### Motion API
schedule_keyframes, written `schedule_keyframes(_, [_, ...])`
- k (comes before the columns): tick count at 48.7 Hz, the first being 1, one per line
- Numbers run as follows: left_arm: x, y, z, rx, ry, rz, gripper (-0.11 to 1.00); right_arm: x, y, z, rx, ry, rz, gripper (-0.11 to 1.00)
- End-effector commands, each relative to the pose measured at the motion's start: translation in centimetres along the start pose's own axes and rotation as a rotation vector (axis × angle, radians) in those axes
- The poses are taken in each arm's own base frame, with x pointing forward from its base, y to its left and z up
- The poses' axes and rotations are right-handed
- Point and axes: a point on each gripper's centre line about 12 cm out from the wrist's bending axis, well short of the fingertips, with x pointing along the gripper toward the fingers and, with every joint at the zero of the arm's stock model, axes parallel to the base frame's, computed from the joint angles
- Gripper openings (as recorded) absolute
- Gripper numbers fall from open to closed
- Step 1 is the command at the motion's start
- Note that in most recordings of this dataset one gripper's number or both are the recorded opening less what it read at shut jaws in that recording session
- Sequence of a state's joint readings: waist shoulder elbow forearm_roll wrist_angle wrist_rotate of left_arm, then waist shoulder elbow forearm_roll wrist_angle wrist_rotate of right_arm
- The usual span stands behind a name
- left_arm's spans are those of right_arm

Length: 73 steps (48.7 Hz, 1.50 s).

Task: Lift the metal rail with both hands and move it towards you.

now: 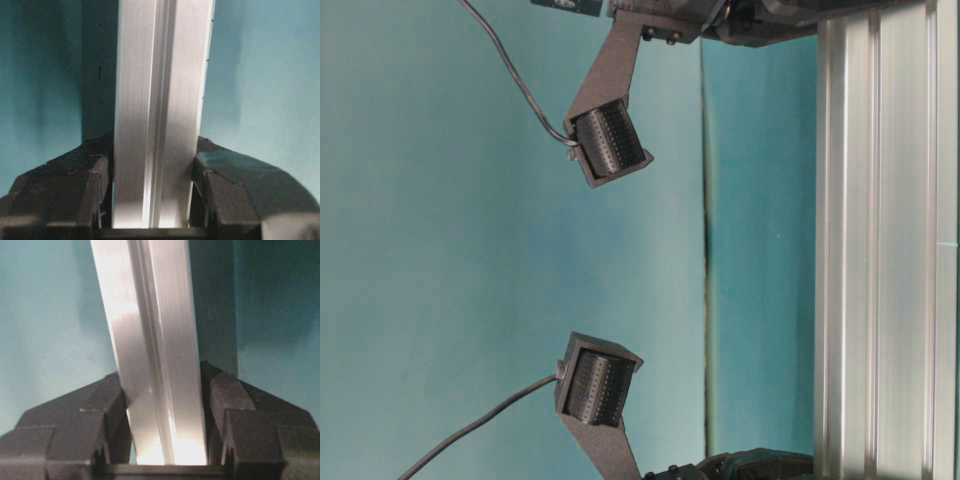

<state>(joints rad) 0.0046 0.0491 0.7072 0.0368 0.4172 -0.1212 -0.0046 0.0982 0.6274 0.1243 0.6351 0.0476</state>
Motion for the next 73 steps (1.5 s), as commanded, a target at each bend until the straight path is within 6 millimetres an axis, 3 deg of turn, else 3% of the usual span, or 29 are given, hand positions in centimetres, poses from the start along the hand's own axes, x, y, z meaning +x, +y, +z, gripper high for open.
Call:
schedule_keyframes(1, [-0.3, 0.7, 1.3, -0.071, -0.064, 0.000, 0.29, 0.2, 0.8, 0.7, 0.019, -0.039, 0.021, 0.40])
schedule_keyframes(9, [-0.3, 0.7, 1.2, -0.068, -0.063, 0.000, 0.29, 0.2, 0.8, 0.7, 0.028, -0.040, 0.022, 0.43])
schedule_keyframes(17, [-0.3, 0.9, 1.2, -0.065, -0.062, 0.002, 0.31, 0.3, 0.7, 0.6, 0.047, -0.037, 0.019, 0.84])
schedule_keyframes(22, [-0.2, 1.0, 1.1, -0.064, -0.059, 0.004, 0.58, 0.6, 0.8, 0.3, 0.040, -0.045, 0.018, 0.98])
schedule_keyframes(27, [-0.2, 1.0, 0.8, -0.063, -0.052, 0.005, 0.85, 0.7, 1.0, 0.3, 0.036, -0.061, 0.020, 0.99])
schedule_keyframes(30, [-0.2, 1.0, 0.7, -0.055, -0.048, 0.005, 0.92, 0.7, 1.1, 0.4, 0.035, -0.066, 0.021, 0.99])
schedule_keyframes(41, [-0.5, 1.0, 0.8, -0.009, -0.054, 0.006, 0.89, 0.4, 1.3, 0.9, 0.033, -0.086, 0.025, 0.99])
schedule_keyframes(48, [-2.2, 0.9, 1.8, 0.028, -0.091, 0.005, 0.92, -0.8, 0.8, 1.5, 0.046, -0.116, 0.027, 0.99])
schedule_keyframes(65, [-9.4, 0.7, 3.6, 0.050, -0.265, 0.000, 0.94, -6.9, 0.3, 2.9, 0.047, -0.293, 0.040, 0.99])
schedule_keyframes(73, [-12.9, 0.8, 3.4, 0.049, -0.365, -0.003, 0.94, -10.3, 0.1, 3.0, 0.024, -0.393, 0.036, 0.99])
